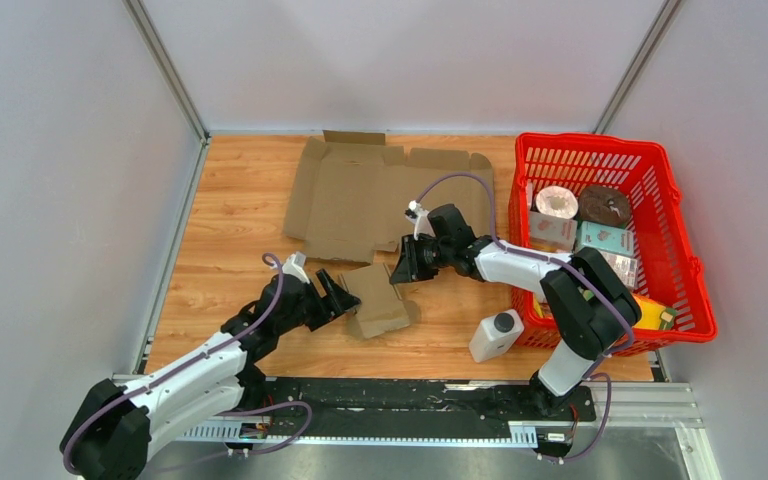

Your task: Fold the paper box

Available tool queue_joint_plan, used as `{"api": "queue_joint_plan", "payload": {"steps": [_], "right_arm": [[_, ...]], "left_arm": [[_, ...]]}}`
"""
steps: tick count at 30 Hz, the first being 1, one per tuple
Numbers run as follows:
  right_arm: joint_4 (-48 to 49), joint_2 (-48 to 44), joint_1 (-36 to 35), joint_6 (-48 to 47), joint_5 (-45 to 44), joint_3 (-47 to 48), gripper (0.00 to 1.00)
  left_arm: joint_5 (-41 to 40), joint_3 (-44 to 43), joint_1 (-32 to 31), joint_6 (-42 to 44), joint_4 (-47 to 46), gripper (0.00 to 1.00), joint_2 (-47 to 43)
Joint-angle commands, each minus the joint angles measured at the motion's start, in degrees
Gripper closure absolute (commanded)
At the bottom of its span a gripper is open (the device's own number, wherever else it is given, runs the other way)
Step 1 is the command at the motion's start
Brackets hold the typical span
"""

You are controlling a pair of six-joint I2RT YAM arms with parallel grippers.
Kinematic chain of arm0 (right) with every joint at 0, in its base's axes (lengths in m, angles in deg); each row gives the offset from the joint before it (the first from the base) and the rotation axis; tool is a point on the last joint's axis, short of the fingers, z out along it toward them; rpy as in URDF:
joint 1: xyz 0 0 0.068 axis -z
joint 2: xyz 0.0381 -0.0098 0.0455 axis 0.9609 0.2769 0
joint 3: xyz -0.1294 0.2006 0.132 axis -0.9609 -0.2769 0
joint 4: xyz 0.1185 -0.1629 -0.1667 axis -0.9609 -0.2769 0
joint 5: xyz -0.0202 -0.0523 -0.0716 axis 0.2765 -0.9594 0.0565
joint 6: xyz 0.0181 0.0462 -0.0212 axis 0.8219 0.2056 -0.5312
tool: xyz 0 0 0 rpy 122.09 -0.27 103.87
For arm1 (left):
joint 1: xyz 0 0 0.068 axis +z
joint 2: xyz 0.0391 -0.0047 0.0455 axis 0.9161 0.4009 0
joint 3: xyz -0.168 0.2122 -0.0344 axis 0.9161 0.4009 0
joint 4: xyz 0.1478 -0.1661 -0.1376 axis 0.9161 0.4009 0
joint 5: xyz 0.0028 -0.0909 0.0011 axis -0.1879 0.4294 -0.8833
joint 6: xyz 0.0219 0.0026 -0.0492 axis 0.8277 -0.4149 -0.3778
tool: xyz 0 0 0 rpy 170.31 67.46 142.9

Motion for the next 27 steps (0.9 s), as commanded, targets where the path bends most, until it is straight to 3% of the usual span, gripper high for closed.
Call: {"api": "queue_joint_plan", "payload": {"steps": [1, 11, 19, 23, 26, 27], "right_arm": [[1.1, -0.9, 1.1, 0.0, -2.0, -1.5, 0.78], [1.6, -0.6, 1.1, 0.4, -1.4, -1.5, 0.78], [2.4, -0.6, 1.2, 0.8, -0.9, -1.8, 0.77], [2.4, -0.8, 1.2, 0.9, -0.9, -1.7, 0.75], [1.4, -2.0, 1.1, 0.3, -2.2, -1.5, 0.64], [-0.3, -3.6, 1.1, -0.7, -3.0, -1.4, 0.55]], "left_arm": [[1.3, -1.6, 0.2, -2.1, -1.9, 0.17, 1.5], [2.5, 0.6, 0.2, -4.8, -16.9, 0.17, 8.0], [1.0, 0.7, -1.2, -5.2, -22.3, 0.17, 10.8], [-0.4, 1.3, -1.8, -6.5, -22.4, 0.26, 10.4], [-1.2, 2.6, -1.8, -9.4, -22.0, 0.35, 9.1], [-1.1, 2.8, -1.8, -10.1, -21.5, 0.37, 8.6]]}}
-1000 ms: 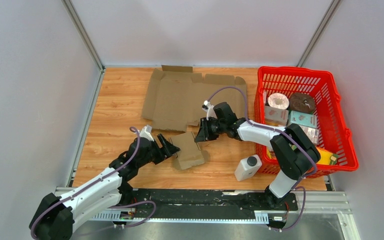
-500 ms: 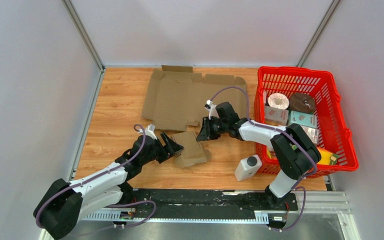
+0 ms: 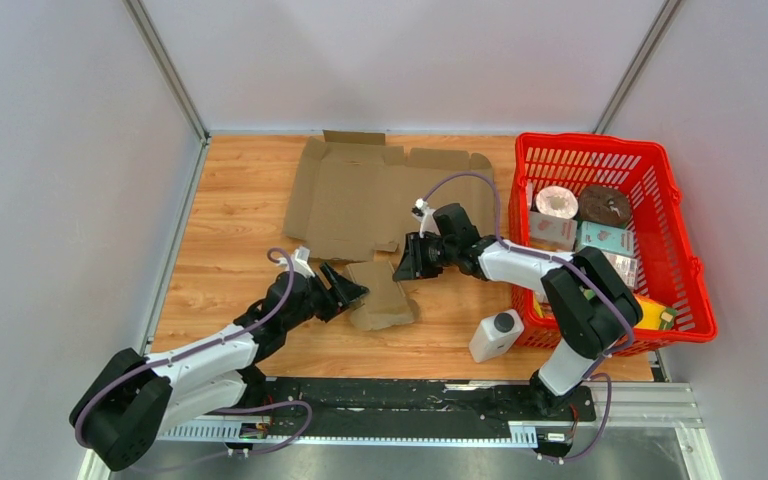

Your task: Fold the paper box

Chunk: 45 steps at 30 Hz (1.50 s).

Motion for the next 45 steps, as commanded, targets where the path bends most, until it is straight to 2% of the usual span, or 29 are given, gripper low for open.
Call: {"api": "queue_joint_plan", "payload": {"steps": [1, 5, 6, 7, 8, 9, 11, 12, 13, 14, 15, 18, 22, 24, 31, 45], "right_arm": [[-2.3, -4.8, -0.5, -2.1, -3.3, -0.3, 0.51], [-10.0, -13.1, -2.4, -6.2, -13.5, 1.3, 0.33], [-13.1, -16.8, -4.7, -7.3, -15.1, 1.5, 0.25], [-14.5, -18.8, -6.7, -10.1, -17.0, 1.7, 0.21], [-16.5, -20.7, -9.3, -11.6, -22.9, 1.7, 0.18], [-17.0, -24.2, -16.0, -14.0, -26.5, 1.7, 0.11], [-15.8, -27.4, -24.5, -20.4, -39.2, 0.4, 0.07], [-14.5, -30.2, -32.8, -22.8, -42.6, -0.4, 0.04], [-12.7, -31.3, -36.9, -25.2, -45.9, -1.4, 0.01], [-9.0, -32.0, -40.6, -31.3, -51.8, -2.4, 0.01], [-7.3, -32.3, -46.1, -34.0, -54.0, -3.8, 0.0], [-8.2, -29.3, -51.2, -41.1, -58.5, -1.2, 0.0], [-11.2, -24.7, -54.9, -43.4, -59.6, 1.5, 0.0], [-10.0, -22.8, -56.6, -44.4, -63.0, 1.2, 0.0], [-2.4, -19.6, -58.1, -48.6, -67.0, -1.2, 0.0], [7.1, -13.1, -56.9, -53.8, -67.3, -2.9, 0.03]], "left_arm": [[-1.1, 1.3, -0.4, -4.2, -0.9, 0.39, -3.3], [-0.9, 0.5, -0.4, -8.1, 8.0, 0.41, -9.0], [-0.9, 0.4, -0.3, -9.0, 9.8, 0.41, -10.4], [-0.1, 0.4, -0.3, -10.3, 13.2, 0.41, -13.2], [0.6, 0.2, 0.2, -13.0, 14.9, 0.41, -14.6], [1.4, 0.0, 0.4, -14.3, 16.4, 0.41, -16.0], [4.2, -0.4, 1.1, -17.7, 22.7, 0.42, -19.6], [5.0, -1.4, 1.6, -18.8, 25.5, 0.42, -20.7], [6.6, -1.7, 1.8, -19.8, 29.3, 0.43, -23.1], [7.6, -1.7, 2.0, -21.6, 30.0, 0.44, -24.2], [8.6, -1.9, 2.4, -22.7, 30.6, 0.44, -25.3], [12.3, -3.0, 3.0, -25.0, 35.3, 0.48, -28.8], [14.8, -2.4, 3.3, -28.5, 39.7, 0.5, -33.9], [14.9, -1.6, 3.3, -30.7, 40.0, 0.52, -35.9], [14.3, -0.8, 3.4, -34.5, 44.1, 0.53, -44.0], [15.5, -1.5, 3.3, -34.7, 43.7, 0.53, -43.3]]}}
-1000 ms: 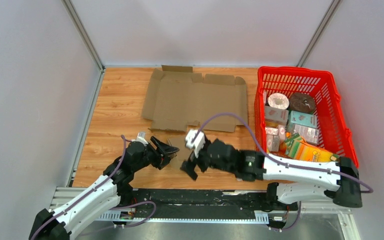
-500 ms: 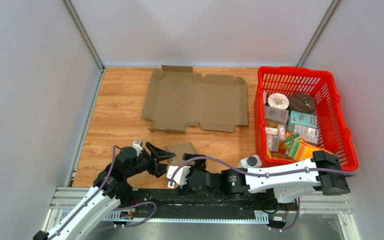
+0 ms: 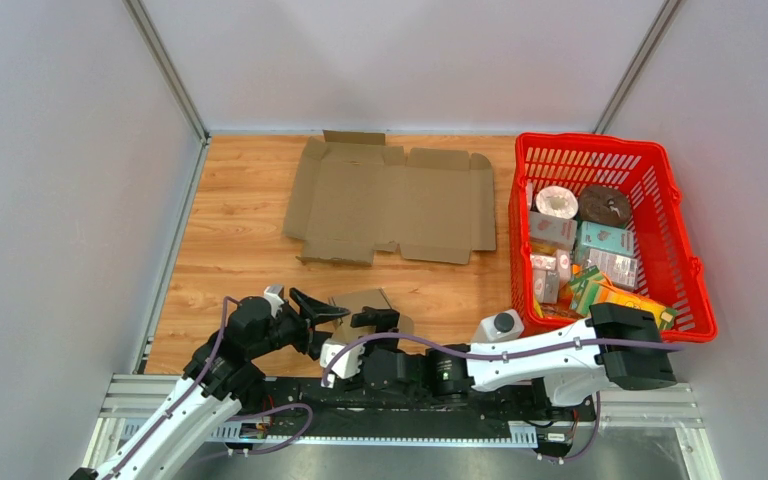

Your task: Fold the paper box

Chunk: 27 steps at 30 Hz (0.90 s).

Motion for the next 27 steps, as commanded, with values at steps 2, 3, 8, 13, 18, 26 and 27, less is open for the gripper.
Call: {"api": "queue_joint_plan", "payload": {"steps": [2, 3, 8, 13, 18, 26, 27], "right_arm": [[8.2, 0.8, 1.8, -2.4, -1.4, -1.4, 0.04], [8.7, 0.9, 1.9, -3.0, -1.6, -1.5, 0.05], [12.7, 2.2, 2.0, -5.8, -3.0, -2.5, 0.12], [15.7, 2.5, 2.1, -8.1, -2.6, -3.2, 0.14], [16.8, 2.3, 2.1, -8.0, -2.9, -3.8, 0.28], [14.1, -1.3, 1.1, -4.2, -4.5, -6.0, 0.46], [14.1, -1.8, 1.0, -2.9, -4.6, -6.5, 0.46]], "left_arm": [[1.6, -1.4, 0.4, -0.5, -1.1, 0.53, 0.6], [1.8, -1.5, 0.4, -0.4, -1.1, 0.53, 1.0], [1.7, -2.2, 0.4, -0.2, -0.8, 0.53, 0.9], [1.7, -1.9, 0.4, -0.8, -0.6, 0.53, 0.0], [1.5, -1.2, 0.4, -0.6, -1.0, 0.44, -0.7], [-7.6, -8.7, 0.4, 10.9, 11.2, 0.23, -5.4], [-10.1, -9.4, 0.4, 11.5, 12.3, 0.23, -6.9]]}}
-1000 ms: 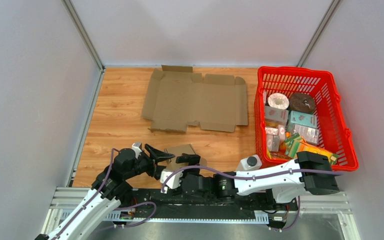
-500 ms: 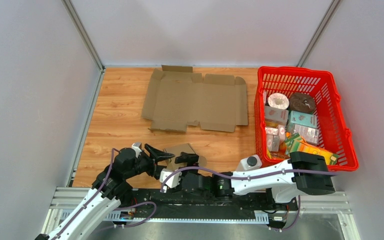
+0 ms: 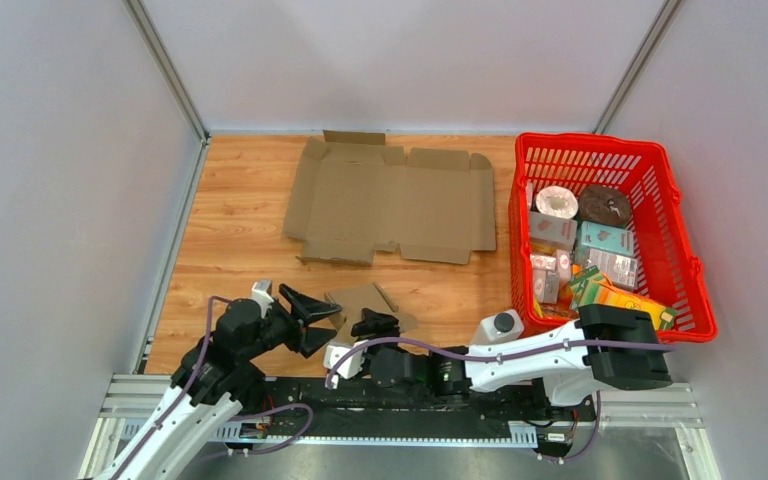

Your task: Fold the paper box

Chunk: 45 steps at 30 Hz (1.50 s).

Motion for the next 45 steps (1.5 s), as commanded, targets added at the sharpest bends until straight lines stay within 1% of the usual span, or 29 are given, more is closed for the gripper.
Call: {"api": "queue_joint_plan", "payload": {"steps": [1, 3, 5, 6, 7, 8, 9, 10, 11, 12, 13, 15, 16, 17, 18, 19, 20, 21, 22, 24, 25, 27, 28, 31, 34, 39, 41, 43, 45], "right_arm": [[1.4, -4.4, -0.4, 4.4, -3.1, -1.9, 0.46], [0.6, -6.1, -0.4, 5.9, -3.3, -2.5, 0.46], [-2.4, -7.1, -0.4, 8.5, -4.7, -1.8, 0.47], [-5.0, -7.4, -0.4, 9.8, -5.0, -1.0, 0.47], [-10.7, -7.6, -0.4, 13.1, -4.6, 0.1, 0.46], [-15.0, -7.5, -0.1, 14.9, -4.5, 2.7, 0.46], [-18.8, -7.3, 0.4, 17.2, -3.4, 4.4, 0.45], [-27.6, -6.7, 1.4, 21.4, 2.7, 6.4, 0.45], [-31.4, -6.3, 3.4, 23.1, 6.0, 9.9, 0.45], [-34.5, -5.7, 4.2, 24.2, 8.6, 11.2, 0.45], [-40.2, -4.3, 6.3, 26.2, 14.3, 12.8, 0.45], [-45.7, -1.8, 8.7, 27.5, 19.8, 18.5, 0.45], [-51.2, 1.4, 10.9, 28.0, 24.4, 20.9, 0.45], [-53.9, 3.2, 11.5, 28.8, 25.0, 23.2, 0.46], [-55.5, 4.6, 11.9, 29.0, 24.0, 26.3, 0.47], [-57.3, 6.6, 13.5, 29.0, 25.2, 27.5, 0.47], [-58.2, 7.7, 14.8, 28.4, 28.3, 28.6, 0.46], [-59.3, 8.8, 16.1, 28.5, 31.2, 31.5, 0.45], [-60.7, 11.0, 17.2, 28.3, 34.4, 32.6, 0.45], [-61.1, 12.8, 19.3, 28.0, 35.6, 34.3, 0.42], [-61.5, 14.3, 20.5, 27.7, 37.2, 35.7, 0.39], [-61.1, 15.6, 21.4, 27.6, 40.0, 36.3, 0.37], [-60.6, 16.0, 21.9, 27.6, 40.7, 36.2, 0.32], [-59.1, 16.1, 22.7, 27.5, 41.6, 35.1, 0.21], [-57.6, 14.7, 23.4, 27.6, 41.6, 33.8, 0.12], [-56.0, 10.7, 25.2, 28.0, 43.5, 31.6, 0.05], [-55.8, 9.7, 25.9, 28.0, 44.0, 31.1, 0.03], [-55.0, 8.5, 26.4, 28.3, 43.4, 29.9, 0.02], [-53.9, 7.1, 26.8, 28.7, 42.5, 28.6, 0.0]], "left_arm": [[-7.2, -6.9, 0.1, 7.3, 8.1, 0.23, -4.4], [-6.7, -5.6, 0.1, 6.5, 8.2, 0.23, -5.7], [-6.5, -5.4, 0.1, 7.1, 10.0, 0.22, -6.1], [-8.2, -6.2, 0.1, 8.5, 11.5, 0.22, -6.2], [-9.8, -7.4, 0.1, 12.9, 12.9, 0.22, -6.3], [-11.5, -10.4, 0.1, 15.8, 15.9, 0.22, -6.3], [-15.5, -12.3, 0.1, 23.0, 17.0, 0.23, -6.1], [-17.7, -15.9, 0.1, 26.5, 18.1, 0.25, -5.8], [-19.7, -17.4, 0.1, 29.4, 21.0, 0.27, -4.8], [-22.9, -18.7, 0.1, 34.3, 21.6, 0.27, -4.1], [-23.8, -19.9, 0.1, 36.5, 21.4, 0.28, -3.4], [-23.2, -19.6, 0.2, 41.2, 18.1, 0.3, -1.6], [-22.1, -18.0, 0.1, 42.7, 16.0, 0.31, -0.9], [-20.7, -17.0, 0.1, 43.7, 11.4, 0.33, 0.6], [-18.3, -15.9, 0.1, 45.0, 9.0, 0.33, 1.4], [-17.0, -13.8, 0.1, 45.6, 6.8, 0.34, 2.2], [-16.0, -12.8, 0.1, 46.5, 3.0, 0.35, 4.2], [-13.6, -12.0, 0.1, 47.3, 1.5, 0.37, 5.1], [-13.0, -10.7, 0.2, 47.4, 0.5, 0.37, 6.1], [-11.7, -9.7, 0.1, 47.5, -1.6, 0.4, 8.0], [-11.3, -8.5, 0.1, 47.5, -2.9, 0.4, 8.0], [-10.7, -7.2, 0.1, 47.1, -3.9, 0.41, 7.3], [-10.6, -5.8, 0.1, 47.0, -4.6, 0.41, 6.8], [-9.0, -3.2, 0.2, 47.1, -7.8, 0.41, 4.9], [-5.6, -1.6, 0.1, 48.0, -11.5, 0.4, 5.7], [-2.2, -3.6, 0.2, 52.5, -14.2, 0.38, 10.1], [-1.1, -4.7, 0.1, 54.7, -14.7, 0.38, 13.7], [-0.2, -6.4, 0.0, 56.1, -15.0, 0.39, 17.0], [0.4, -7.5, -0.2, 57.9, -15.1, 0.39, 18.4]]}}
